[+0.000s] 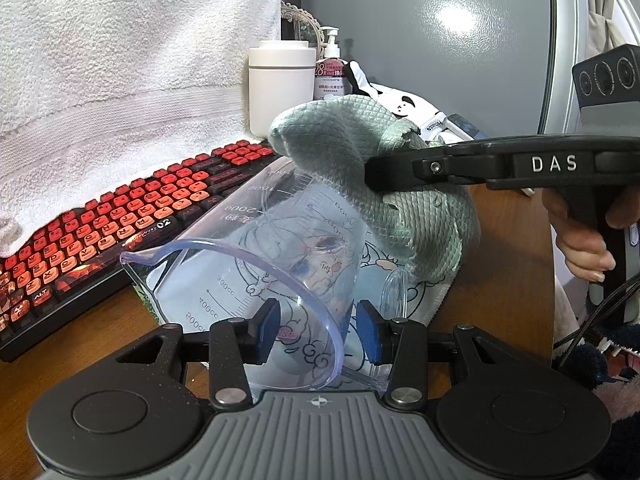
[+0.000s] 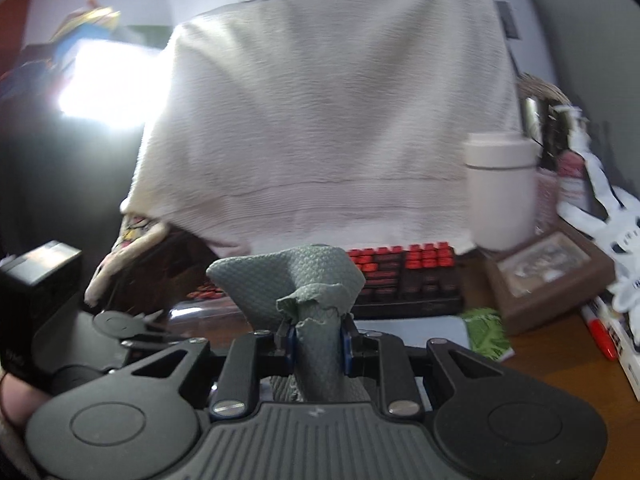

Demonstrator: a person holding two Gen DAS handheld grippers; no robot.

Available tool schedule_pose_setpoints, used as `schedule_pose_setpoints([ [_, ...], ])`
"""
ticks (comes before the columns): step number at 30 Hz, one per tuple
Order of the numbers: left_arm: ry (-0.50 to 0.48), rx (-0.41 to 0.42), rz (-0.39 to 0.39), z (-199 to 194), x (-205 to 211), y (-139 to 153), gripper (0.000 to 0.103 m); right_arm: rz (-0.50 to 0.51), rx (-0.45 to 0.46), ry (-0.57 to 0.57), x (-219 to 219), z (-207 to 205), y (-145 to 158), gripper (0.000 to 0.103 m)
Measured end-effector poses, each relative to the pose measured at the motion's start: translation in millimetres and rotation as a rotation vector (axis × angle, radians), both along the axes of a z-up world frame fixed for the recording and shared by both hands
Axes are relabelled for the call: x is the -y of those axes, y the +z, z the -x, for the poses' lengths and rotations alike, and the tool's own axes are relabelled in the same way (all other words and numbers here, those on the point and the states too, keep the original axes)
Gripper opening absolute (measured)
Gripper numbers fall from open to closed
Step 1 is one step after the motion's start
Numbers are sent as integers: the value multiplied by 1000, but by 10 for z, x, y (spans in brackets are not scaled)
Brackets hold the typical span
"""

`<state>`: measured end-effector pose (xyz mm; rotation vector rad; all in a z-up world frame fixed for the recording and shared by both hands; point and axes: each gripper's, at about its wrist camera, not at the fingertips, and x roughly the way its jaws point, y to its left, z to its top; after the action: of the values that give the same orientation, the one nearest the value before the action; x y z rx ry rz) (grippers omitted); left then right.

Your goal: Clean container

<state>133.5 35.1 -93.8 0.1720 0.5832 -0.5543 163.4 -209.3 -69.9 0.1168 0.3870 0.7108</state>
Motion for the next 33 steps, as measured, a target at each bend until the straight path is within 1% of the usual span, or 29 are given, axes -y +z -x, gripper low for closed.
schedule_pose_setpoints([
  [3, 2, 1, -1, -2, 10, 2, 42, -3, -15, 2, -24, -2, 12, 20],
  [6, 4, 1, -2, -10, 18, 7, 43, 35, 25, 26, -145, 82, 36, 20],
  [13, 4, 1, -2, -12, 14, 12, 43, 59, 69, 180, -420, 338, 79, 20],
  [17, 3, 2, -2, -13, 1, 11, 43, 89, 107, 208, -482, 417, 80, 20],
  [20, 3, 0, 1, -18, -9, 13, 43, 86, 95, 190, -420, 351, 88, 20],
  [28, 2, 1, 0, -28, -11, 15, 43, 44, 33, 18, -97, 28, 51, 20],
  [31, 2, 0, 0, -30, -11, 15, 43, 19, 0, 7, -52, -15, 36, 20],
  [33, 2, 0, 0, -32, -15, 16, 43, 28, 11, 17, -101, 34, 43, 20],
])
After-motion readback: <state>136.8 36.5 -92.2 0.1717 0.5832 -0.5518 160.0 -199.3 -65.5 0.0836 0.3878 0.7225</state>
